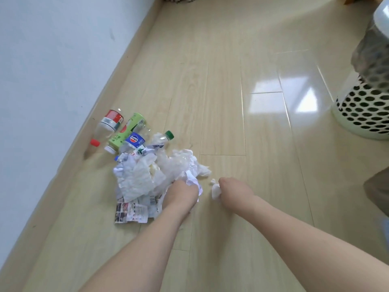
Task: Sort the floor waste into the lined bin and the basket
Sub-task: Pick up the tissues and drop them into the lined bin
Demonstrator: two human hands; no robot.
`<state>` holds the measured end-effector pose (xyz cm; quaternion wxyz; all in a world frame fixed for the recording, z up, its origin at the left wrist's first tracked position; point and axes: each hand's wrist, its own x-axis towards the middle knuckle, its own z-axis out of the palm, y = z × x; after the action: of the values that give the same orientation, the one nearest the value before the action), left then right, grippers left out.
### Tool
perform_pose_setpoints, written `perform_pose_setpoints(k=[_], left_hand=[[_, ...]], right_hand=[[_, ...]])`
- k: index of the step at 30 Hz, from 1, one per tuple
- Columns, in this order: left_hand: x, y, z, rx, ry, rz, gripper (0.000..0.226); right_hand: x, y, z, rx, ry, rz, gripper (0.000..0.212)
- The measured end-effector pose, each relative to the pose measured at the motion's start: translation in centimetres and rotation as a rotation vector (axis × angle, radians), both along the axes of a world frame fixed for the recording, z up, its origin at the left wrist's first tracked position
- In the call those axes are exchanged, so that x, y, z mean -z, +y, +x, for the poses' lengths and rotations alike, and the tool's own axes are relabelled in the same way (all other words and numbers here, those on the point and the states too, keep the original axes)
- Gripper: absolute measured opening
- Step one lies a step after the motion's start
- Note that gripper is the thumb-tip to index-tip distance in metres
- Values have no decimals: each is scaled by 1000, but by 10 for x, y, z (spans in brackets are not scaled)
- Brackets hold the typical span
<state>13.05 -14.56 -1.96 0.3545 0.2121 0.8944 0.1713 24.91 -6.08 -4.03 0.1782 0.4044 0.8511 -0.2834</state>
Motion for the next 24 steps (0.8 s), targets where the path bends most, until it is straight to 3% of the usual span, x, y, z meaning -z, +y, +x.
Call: perform_pose_setpoints(k=[2,5,8,11,13,16,20,24], left_hand=[[-16,-5,-3,100,70,-58,21],[-50,-13,-7,90,164,-40,25],[-88,-10,-2,1,162,156,29],[-132,6,34,44,52,401,17],[-159,22,73,141,-9,539,18],[-191,48,145,340,-75,687,19],[-207,86,245,682,89,780,19],[-200,110,337,908,188,843,23]], right_hand=[[-15,6,8,5,-29,-14,16],[-48,18,24,-11,-99,-19,32],[-90,32,46,-47,-159,8,32],[-134,46,81,26,-127,99,27],[-167,57,114,126,-69,198,13],[-216,72,178,343,51,262,15],[-248,84,279,524,115,361,17],[-241,69,375,633,17,405,14]])
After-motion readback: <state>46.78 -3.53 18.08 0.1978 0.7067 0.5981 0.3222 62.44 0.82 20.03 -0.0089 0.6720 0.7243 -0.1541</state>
